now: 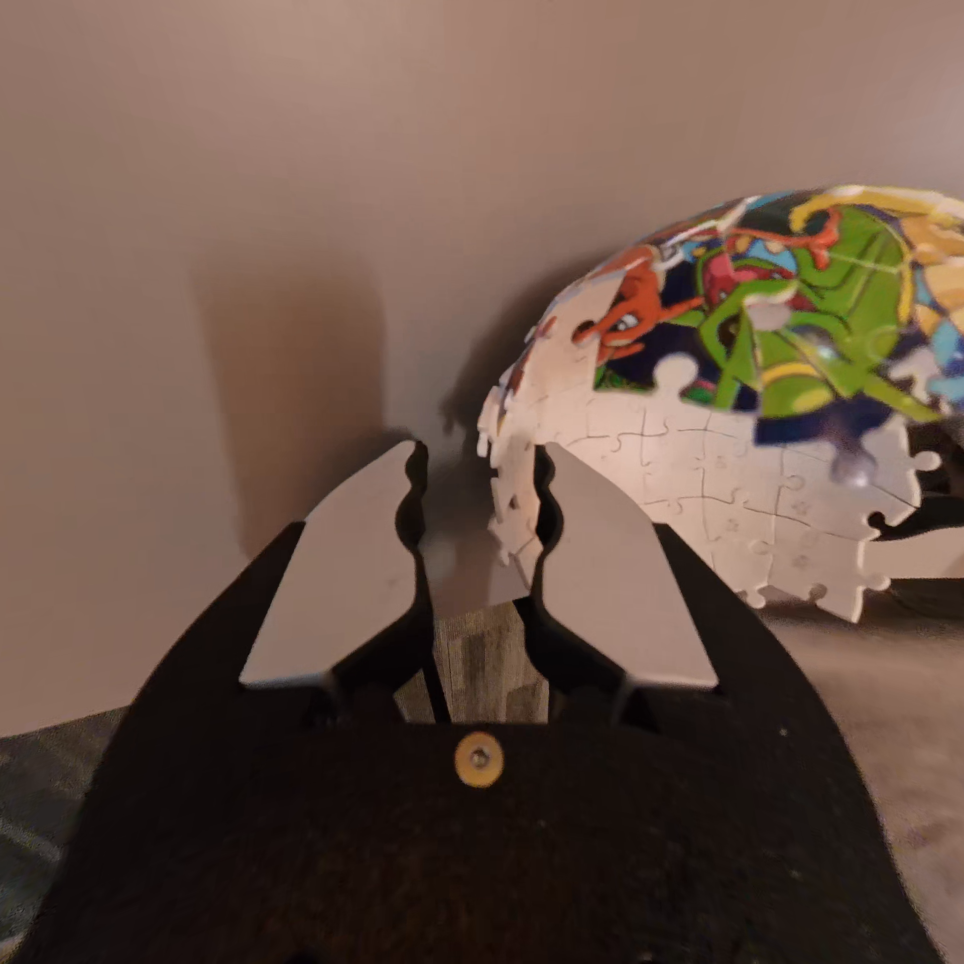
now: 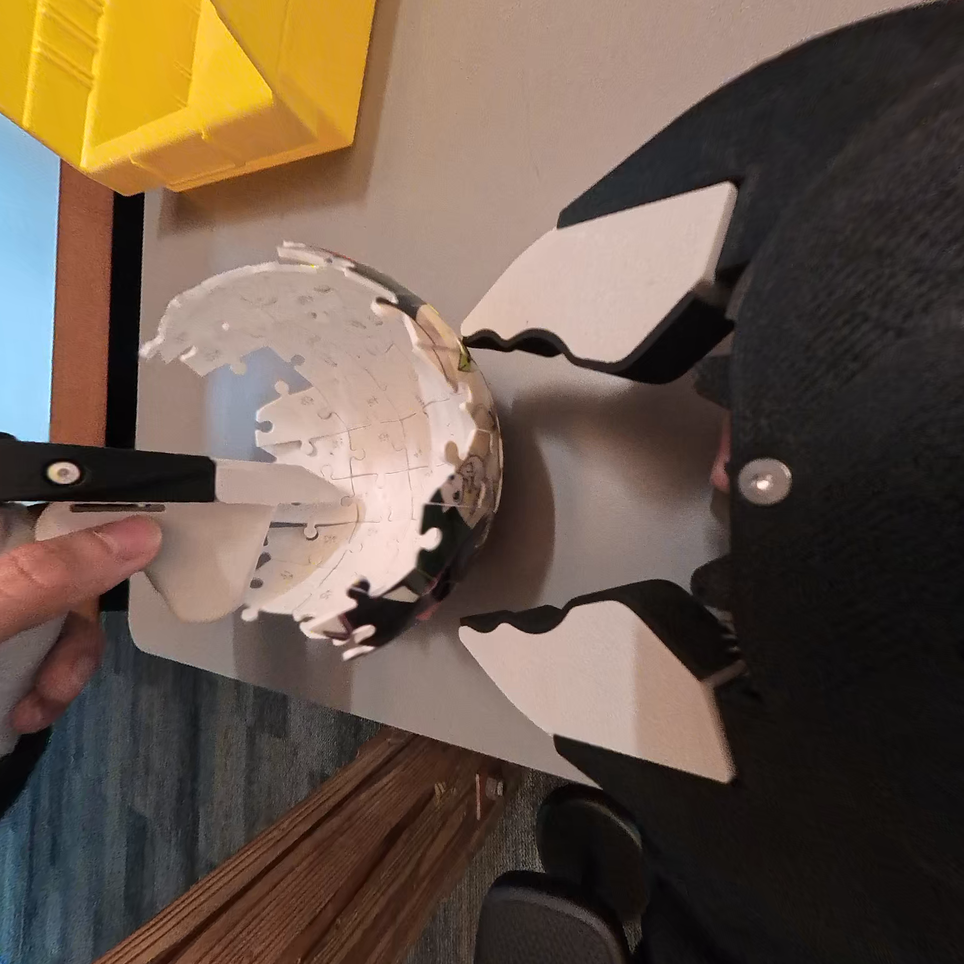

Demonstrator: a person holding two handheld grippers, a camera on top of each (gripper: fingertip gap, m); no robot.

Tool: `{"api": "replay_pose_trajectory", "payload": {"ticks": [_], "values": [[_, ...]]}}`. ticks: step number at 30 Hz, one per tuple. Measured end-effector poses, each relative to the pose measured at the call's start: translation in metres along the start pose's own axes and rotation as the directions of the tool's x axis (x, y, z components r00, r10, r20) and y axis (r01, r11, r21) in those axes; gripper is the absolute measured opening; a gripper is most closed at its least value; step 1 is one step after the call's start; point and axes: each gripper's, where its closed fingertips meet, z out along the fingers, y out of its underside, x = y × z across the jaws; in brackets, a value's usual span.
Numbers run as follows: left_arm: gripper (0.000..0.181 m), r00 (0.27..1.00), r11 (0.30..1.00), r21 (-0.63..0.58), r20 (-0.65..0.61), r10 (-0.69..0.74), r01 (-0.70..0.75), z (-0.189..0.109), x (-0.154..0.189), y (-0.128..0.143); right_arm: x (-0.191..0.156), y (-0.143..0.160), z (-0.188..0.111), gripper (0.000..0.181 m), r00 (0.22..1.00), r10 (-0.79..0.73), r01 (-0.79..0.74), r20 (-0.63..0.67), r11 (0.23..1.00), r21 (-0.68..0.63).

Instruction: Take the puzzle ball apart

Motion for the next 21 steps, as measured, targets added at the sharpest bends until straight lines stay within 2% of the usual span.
{"api": "replay_pose_trajectory", "payload": {"ticks": [3, 7, 12, 16, 18, 21], "values": [[0.04, 0.999, 0.997, 0.067, -0.013, 0.032, -0.031, -0.002, 0.002, -0.006, 0.002, -0.001, 0.0, 0.096, 1.0, -0.009, 0.009, -0.028, 1.0, 0.002], [0.042, 0.994, 0.985, 0.135, 0.039, 0.099, -0.104, 0.0, -0.003, -0.009, 0.001, 0.003, -0.002, 0.098, 0.999, 0.016, -0.016, -0.043, 1.0, -0.014], [0.044, 0.979, 0.972, 0.146, 0.116, 0.168, -0.184, 0.007, -0.008, -0.002, 0.002, 0.001, -0.009, 0.099, 0.996, 0.09, -0.09, -0.012, 0.996, 0.023], [0.044, 0.983, 0.967, 0.191, 0.108, 0.151, -0.169, 0.009, -0.013, -0.005, 0.006, 0.015, -0.002, 0.107, 1.0, -0.004, 0.003, -0.016, 0.997, -0.081], [0.041, 0.984, 0.962, 0.216, 0.102, 0.146, -0.165, 0.008, -0.015, -0.007, 0.006, 0.01, 0.003, 0.106, 0.997, -0.08, 0.08, 0.001, 0.995, -0.067], [0.042, 0.98, 0.948, 0.261, 0.132, 0.152, -0.182, 0.007, -0.02, -0.011, 0.019, 0.001, 0.015, 0.112, 0.972, -0.223, 0.219, -0.078, 0.974, -0.051]]}}
